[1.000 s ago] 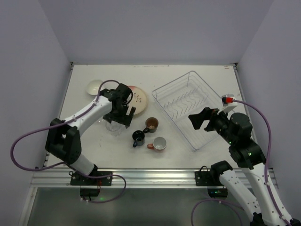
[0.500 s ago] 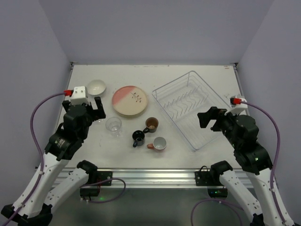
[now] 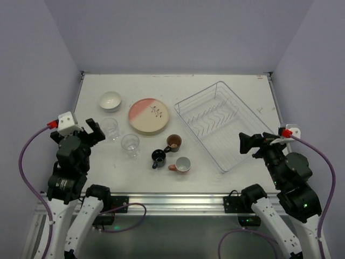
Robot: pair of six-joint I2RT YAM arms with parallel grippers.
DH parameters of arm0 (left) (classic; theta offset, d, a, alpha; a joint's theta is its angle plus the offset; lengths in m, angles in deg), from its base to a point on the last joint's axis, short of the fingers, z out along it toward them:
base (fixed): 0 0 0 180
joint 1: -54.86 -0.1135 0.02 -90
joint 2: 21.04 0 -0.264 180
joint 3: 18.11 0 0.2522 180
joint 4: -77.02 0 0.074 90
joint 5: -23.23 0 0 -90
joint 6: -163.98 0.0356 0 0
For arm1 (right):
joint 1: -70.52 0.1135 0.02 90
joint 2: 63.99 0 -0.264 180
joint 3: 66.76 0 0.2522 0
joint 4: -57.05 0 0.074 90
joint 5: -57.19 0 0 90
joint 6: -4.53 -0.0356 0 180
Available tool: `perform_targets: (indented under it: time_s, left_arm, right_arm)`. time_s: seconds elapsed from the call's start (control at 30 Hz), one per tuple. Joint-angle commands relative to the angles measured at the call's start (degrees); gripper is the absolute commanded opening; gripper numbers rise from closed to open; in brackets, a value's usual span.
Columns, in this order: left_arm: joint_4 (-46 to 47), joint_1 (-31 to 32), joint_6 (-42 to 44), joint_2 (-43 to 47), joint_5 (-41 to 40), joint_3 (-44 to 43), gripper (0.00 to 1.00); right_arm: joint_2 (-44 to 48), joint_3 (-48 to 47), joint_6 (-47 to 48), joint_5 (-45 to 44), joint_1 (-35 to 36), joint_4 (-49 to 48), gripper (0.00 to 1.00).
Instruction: Unload the mixed dishes from the dish rack
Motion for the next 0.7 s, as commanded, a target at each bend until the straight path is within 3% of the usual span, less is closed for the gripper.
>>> perform_targets:
  time_s: [0.0, 0.23, 0.47, 0.67]
  left_arm:
    - [3.2, -0.2, 2.3, 6.1, 1.0, 2.8, 1.00]
    - [5.8, 0.1, 3.7, 11.3, 4.6, 6.6, 1.00]
    - [4.4, 0.1, 1.8, 14.4, 2.0, 7.3, 1.00]
    - [5.0, 0.1, 2.3, 16.3, 2.7, 7.5, 1.00]
  right_arm:
    - [3.4, 1.2, 1.0, -4.3, 0.9, -0.6, 0.99]
    - [8.2, 3.7, 0.8, -6.2, 3.5, -1.1, 0.99]
    - [12.0, 2.5, 0.7, -6.1, 4.0, 3.0, 0.99]
    - [10.3, -0.7, 2.5, -5.4, 4.0, 4.4, 0.99]
